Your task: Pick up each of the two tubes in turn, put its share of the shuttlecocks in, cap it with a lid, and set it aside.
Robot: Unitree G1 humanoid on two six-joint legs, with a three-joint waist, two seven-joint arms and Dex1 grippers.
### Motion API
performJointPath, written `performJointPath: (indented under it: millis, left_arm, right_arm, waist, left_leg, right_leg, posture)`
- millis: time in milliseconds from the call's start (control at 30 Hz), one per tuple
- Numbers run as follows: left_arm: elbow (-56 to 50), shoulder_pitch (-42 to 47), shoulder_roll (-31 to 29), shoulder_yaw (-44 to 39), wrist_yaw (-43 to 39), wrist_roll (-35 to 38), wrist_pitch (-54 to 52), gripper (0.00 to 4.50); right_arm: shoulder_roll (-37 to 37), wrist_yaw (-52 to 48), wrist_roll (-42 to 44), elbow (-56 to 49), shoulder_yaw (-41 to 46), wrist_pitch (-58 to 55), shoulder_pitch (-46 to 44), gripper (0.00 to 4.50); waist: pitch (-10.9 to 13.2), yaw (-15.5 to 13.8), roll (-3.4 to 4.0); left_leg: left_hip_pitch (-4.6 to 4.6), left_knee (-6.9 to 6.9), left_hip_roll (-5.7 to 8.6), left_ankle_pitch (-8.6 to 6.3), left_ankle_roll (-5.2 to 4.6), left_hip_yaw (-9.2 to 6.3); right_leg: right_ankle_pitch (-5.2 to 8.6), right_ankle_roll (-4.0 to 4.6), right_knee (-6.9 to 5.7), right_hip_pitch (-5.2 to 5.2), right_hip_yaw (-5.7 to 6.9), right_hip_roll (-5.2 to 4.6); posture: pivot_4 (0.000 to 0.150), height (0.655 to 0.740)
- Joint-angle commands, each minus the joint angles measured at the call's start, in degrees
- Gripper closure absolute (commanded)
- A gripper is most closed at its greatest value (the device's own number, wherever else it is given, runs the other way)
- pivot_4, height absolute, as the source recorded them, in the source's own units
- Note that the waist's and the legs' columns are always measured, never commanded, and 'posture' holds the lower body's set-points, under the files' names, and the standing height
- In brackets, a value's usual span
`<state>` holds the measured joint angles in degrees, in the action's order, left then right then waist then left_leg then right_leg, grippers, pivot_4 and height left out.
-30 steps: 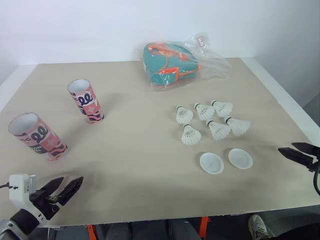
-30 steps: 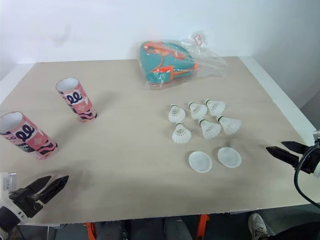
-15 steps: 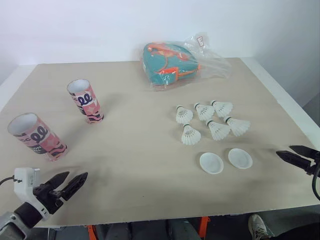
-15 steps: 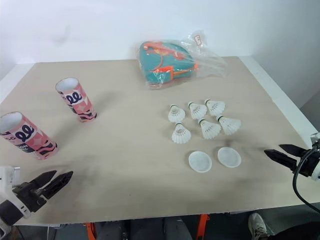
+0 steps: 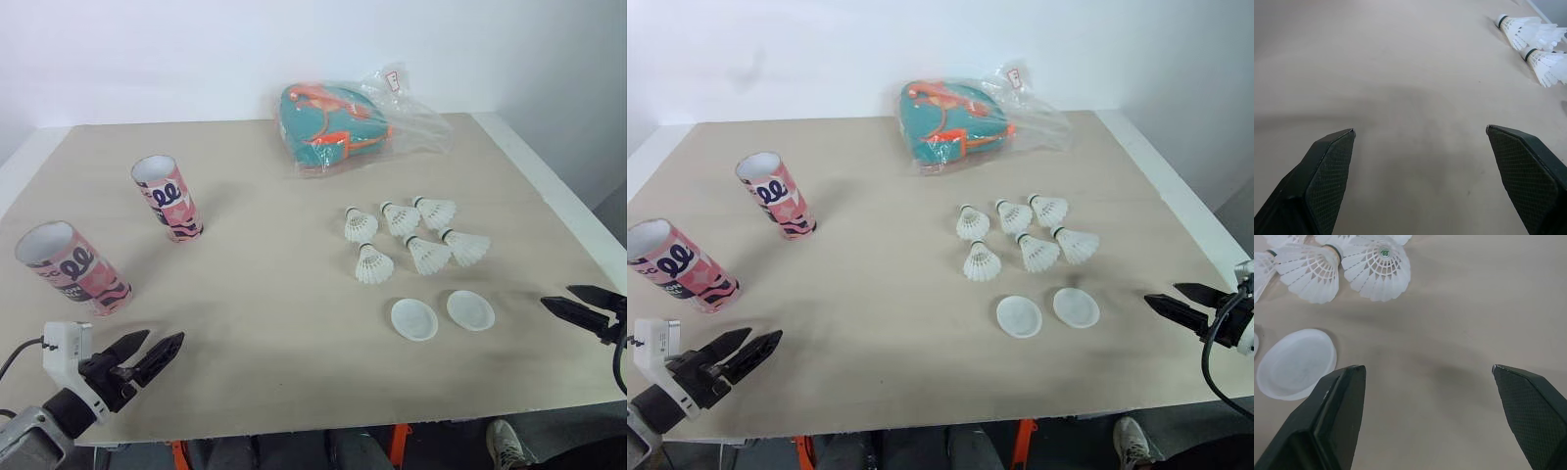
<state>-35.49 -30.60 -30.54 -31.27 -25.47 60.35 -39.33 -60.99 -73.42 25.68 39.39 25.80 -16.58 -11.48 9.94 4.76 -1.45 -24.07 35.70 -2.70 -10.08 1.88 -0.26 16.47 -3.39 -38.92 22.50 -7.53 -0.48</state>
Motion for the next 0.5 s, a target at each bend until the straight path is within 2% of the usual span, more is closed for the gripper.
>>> performJointPath:
  millis: [33,267,400,500]
  left_arm:
    - [-1.97,-0.01,-0.64,0.20,-0.38,1.33,-0.25,0.00]
    - [-1.36,0.50,0.09,1.04,-1.01,6.32,-0.98,0.00]
    - [-0.41,-0.32,0.79,-0.28,-2.31,13.31,-1.47,0.00]
    - [-1.20,-1.28,2.37,-1.03,-1.24,14.29,0.04,0.00]
  right_arm:
    - [-0.82,-0.24,2.06,-7.65,2.42,-0.35,0.18,0.07]
    - [-0.35,1.02,5.71,-25.82,0.16,-4.91,-3.02,0.07]
    - [4.23,2.18,11.90,-40.81,-6.56,-11.37,-8.59,0.07]
    - [9.65,3.56,15.05,-48.97,-13.55,-15.26,-11.38,0.07]
  waist:
    - [0.00,-0.03,0.01]
    - [0.00,-0.14,0.03]
    - [0.04,-0.03,-0.04]
    - [0.11,-0.23,-0.20]
  left_leg:
    - [0.00,0.00,-0.01,0.00,0.00,0.00]
    - [-0.01,-0.01,-0.01,0.00,0.00,-0.03]
    - [-0.01,-0.04,-0.11,-0.01,0.01,-0.04]
    - [-0.03,-0.06,-0.13,-0.01,0.01,-0.10]
  right_leg:
    - [0.00,0.00,0.00,0.00,0.00,0.01]
    - [-0.01,-0.02,-0.01,0.01,0.01,0.02]
    - [-0.02,0.01,-0.02,0.05,0.03,0.09]
    - [-0.02,0.01,-0.01,0.05,0.07,0.12]
  posture:
    - [0.150,0.7387]
    - [0.150,0.7387]
    - [0.150,0.7387]
    - [0.150,0.7387]
